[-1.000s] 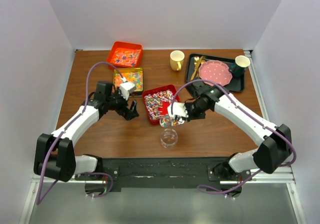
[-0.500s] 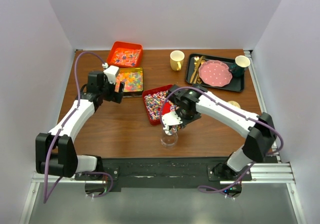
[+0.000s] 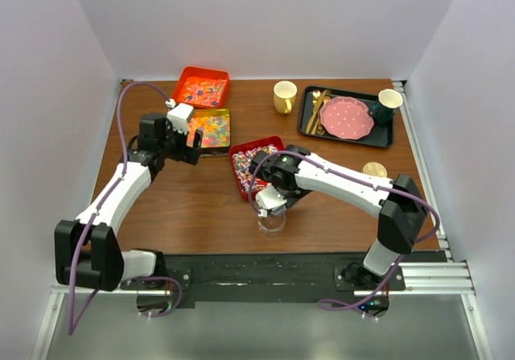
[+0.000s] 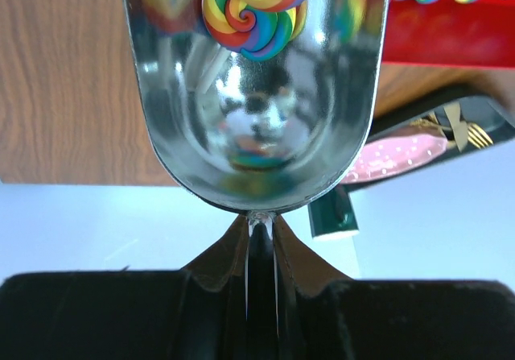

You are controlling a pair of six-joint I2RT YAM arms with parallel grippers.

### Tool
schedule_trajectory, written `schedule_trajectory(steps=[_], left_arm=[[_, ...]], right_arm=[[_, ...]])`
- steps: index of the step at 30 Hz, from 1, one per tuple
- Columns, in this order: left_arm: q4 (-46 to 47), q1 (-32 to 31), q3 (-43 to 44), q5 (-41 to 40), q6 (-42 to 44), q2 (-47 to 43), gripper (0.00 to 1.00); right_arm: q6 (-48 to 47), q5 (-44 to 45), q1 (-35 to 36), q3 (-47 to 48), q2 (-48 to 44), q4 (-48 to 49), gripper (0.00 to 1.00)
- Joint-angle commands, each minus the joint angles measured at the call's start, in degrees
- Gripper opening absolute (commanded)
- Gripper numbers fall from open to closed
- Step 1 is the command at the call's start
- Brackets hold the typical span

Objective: Pack the candies
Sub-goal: Place the fake candies in the packing bottle.

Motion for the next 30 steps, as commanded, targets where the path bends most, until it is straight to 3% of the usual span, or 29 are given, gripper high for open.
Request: schedule_trajectory(steps=[1,12,16,21,26,28,30], left_arm=[[6.47,-1.47,-1.33,4.5,-2.46,-5.42,1.0],[5.78,-6.57,-1.43,8.8,-5.36,-6.57,1.0],[4.98,-8.24,-0.64,15.22,-4.74,-7.97,1.0],[10.25,-8.42,-7.22,26.28,-5.54,-12.63,1.0],[11.93,-8.25,-9.69,44.0,-8.09,-13.25,0.97],[12.19,-8.16,-9.43,49.21,-7.91,-11.85,0.93],[11.31,-8.07,-8.9,54.31,-8.35,-10.35,0.86]], right_arm=[[0.26,4.85,1.45,2.57,-1.19,-10.47,0.0],[0.69,10.82,5.23,-1.3,-3.83,-15.66,0.0],[1.83,11.44,6.02,-1.56,-4.97,-15.75,0.0],[4.98,9.86,6.2,-2.79,-7.86,-15.92,0.0],[15.0,-4.35,1.21,4.84,-8.58,-11.72,0.0],[18.88,-15.03,-2.05,6.43,-10.06,-6.54,0.0],[21.07,-18.17,-5.4,5.91,-11.3,-1.1,0.0]])
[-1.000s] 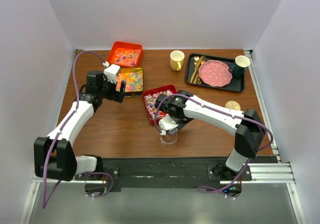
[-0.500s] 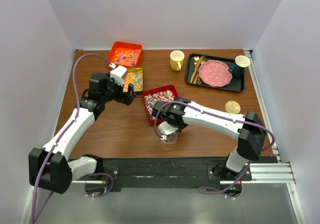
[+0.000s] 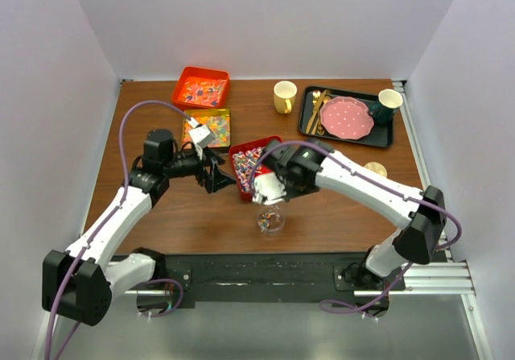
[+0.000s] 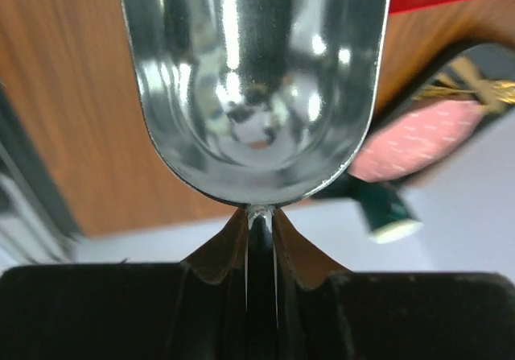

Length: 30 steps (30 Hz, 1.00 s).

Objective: Pack the candies
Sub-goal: Place the fake candies in the packing bottle, then adjust the spatula.

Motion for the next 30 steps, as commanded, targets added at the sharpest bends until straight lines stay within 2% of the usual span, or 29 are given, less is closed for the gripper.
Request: schedule_trajectory(steps=[1,3,8,10,13,16,17,26,30], left_arm=[[2.57,0.3,0.76,19.37,-2.21,3.44,0.84],[5.89,0.74,-0.02,22.55,-7.11,4.42,0.79],[22.75,1.0,-5.65,27.22,-21.69,5.65,0.76],[24.62,1.27,-6.09,28.54,-23.3,6.61,0.72],[31.11,1.53,-6.27,31.17,-30.05,10.73,0.66],[41.12,1.62,-7.49,30.4,-40.67,13.82,0.64],[44.89,1.62,-7.76,29.78,-41.4,14.0,0.64],[46.94,2.23,-6.71,25.91,-45.18,17.08,0.64],[49.85,2.85,-7.32,24.77,-48.35,18.39,0.59]], right_arm=[[8.71,-13.11,-5.62,3.06,-4.07,0.92,0.0],[8.1,-14.15,-5.98,3.77,-4.85,3.19,0.0],[7.13,-15.57,-6.24,-1.41,-7.76,10.41,0.0],[7.83,-16.01,-6.15,-1.59,-7.67,11.2,0.0],[7.05,-15.84,-6.07,-2.03,-8.63,13.75,0.0],[5.47,-14.51,-6.07,-2.03,-8.2,15.95,0.0],[5.03,-14.34,-6.07,-1.94,-8.11,16.82,0.0],[1.33,-13.37,-4.84,-1.59,-6.7,19.2,0.0],[2.03,-13.11,-3.7,-1.41,-5.65,20.52,0.0]])
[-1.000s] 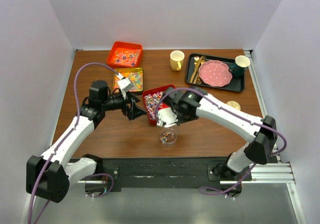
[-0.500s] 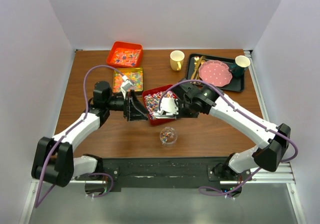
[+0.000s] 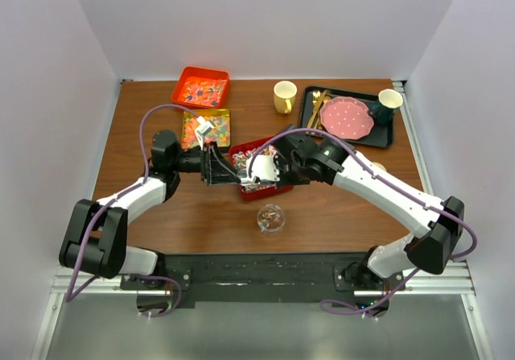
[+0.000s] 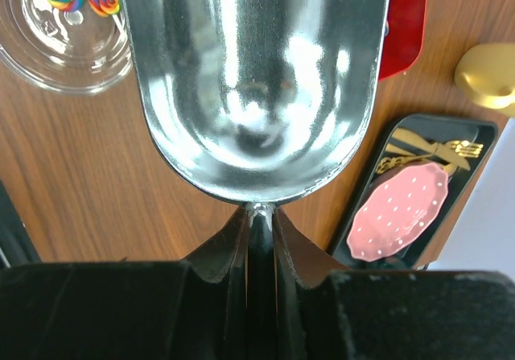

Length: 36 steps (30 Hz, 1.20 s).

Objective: Pack the candies
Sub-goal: Adjust the spatula.

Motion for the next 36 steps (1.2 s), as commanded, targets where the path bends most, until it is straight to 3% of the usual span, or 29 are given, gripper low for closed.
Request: schedule_trajectory(steps=[1,13,16,18,19,20,23,24,26,29,36], left_arm=[[6.03,0.88,0.11,-1.31,-4.84,1.63,0.57],[6.65,0.71,0.11,-1.05,-4.93,4.18,0.28],[6.91,0.8,0.28,-0.78,-4.05,4.88,0.01],[6.82,0.88,0.89,-0.17,-3.7,5.59,0.0],[6.99,0.97,0.99,0.01,-3.35,5.68,0.0],[7.34,1.06,1.16,0.53,-3.34,5.68,0.0],[8.14,1.06,3.35,5.18,-3.6,8.83,0.0],[7.97,1.15,4.49,5.8,-3.78,10.5,0.0],[7.96,1.32,5.46,5.46,-3.0,10.95,0.0],[4.63,1.24,8.45,5.81,0.43,11.3,0.0],[1.72,1.5,10.3,8.88,1.4,12.71,0.0]], right_arm=[[-0.07,0.93,1.53,0.95,1.02,3.82,0.0],[4.07,2.16,3.03,2.27,3.75,7.34,0.0],[4.59,1.98,3.03,1.65,3.13,7.87,0.0],[5.03,-0.03,3.11,1.39,2.52,6.65,0.01],[5.21,-1.0,2.68,1.3,1.47,6.12,0.14],[5.99,-4.4,2.15,1.3,0.42,4.89,0.37],[8.1,-14.15,-2.94,-0.27,-7.13,6.18,0.6],[8.37,-18.98,-4.17,-2.19,-9.24,7.24,0.81],[8.99,-23.49,-6.81,-3.53,-14.68,9.88,0.87],[10.91,-30.35,-9.8,-2.57,-15.77,9.37,0.88],[12.94,-40.03,-14.72,-1.25,-10.24,11.64,0.77]])
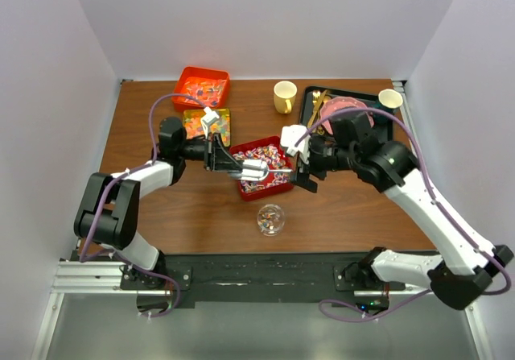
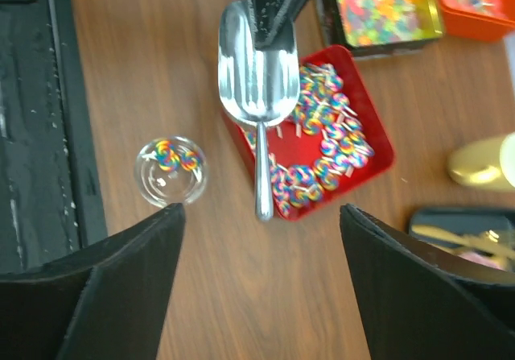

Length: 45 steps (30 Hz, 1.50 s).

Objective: Pack the candies
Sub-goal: Adjust the spatula.

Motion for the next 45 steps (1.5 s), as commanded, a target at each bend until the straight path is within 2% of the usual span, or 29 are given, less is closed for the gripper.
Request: schedule_trajectory(steps=[1,7,12,17,20,29,32,40,45], left_arm=[[-0.62,0.49,1.76,3.94,1.34,0.45,0.0],[-0.7,0.49,1.76,4.12,0.99,0.18,0.0],[-0.88,0.49,1.76,3.95,0.99,0.8,0.0],[-0.7,0.49,2.64,3.77,0.81,1.41,0.0],[-0.53,0.49,2.72,3.86,0.72,1.5,0.0],[-0.53,0.41,1.76,3.77,0.81,0.54,0.0],[-0.7,0.49,1.67,3.95,0.81,0.54,0.0],[-0.7,0.49,1.85,3.6,0.28,0.54,0.0],[-0.7,0.49,1.67,3.33,0.54,0.71,0.0]], right_arm=[[2.28,-8.84,-2.46,0.22,5.7,3.8,0.77],[3.07,-9.37,-2.56,-1.45,8.77,8.99,0.69],[0.0,-10.33,-2.56,-0.13,10.01,6.71,0.58],[-4.04,-9.2,-2.64,-0.31,10.01,4.43,0.52],[-4.49,-9.11,-2.64,-0.31,10.19,4.25,0.44],[-6.77,-9.81,-2.38,-0.84,10.98,3.28,0.3],[-7.91,-9.9,-2.03,-0.58,11.33,2.58,0.26],[-8.53,-8.76,-0.54,-1.1,11.68,3.37,0.25],[-7.04,-8.05,-0.18,-1.37,11.51,4.51,0.14]])
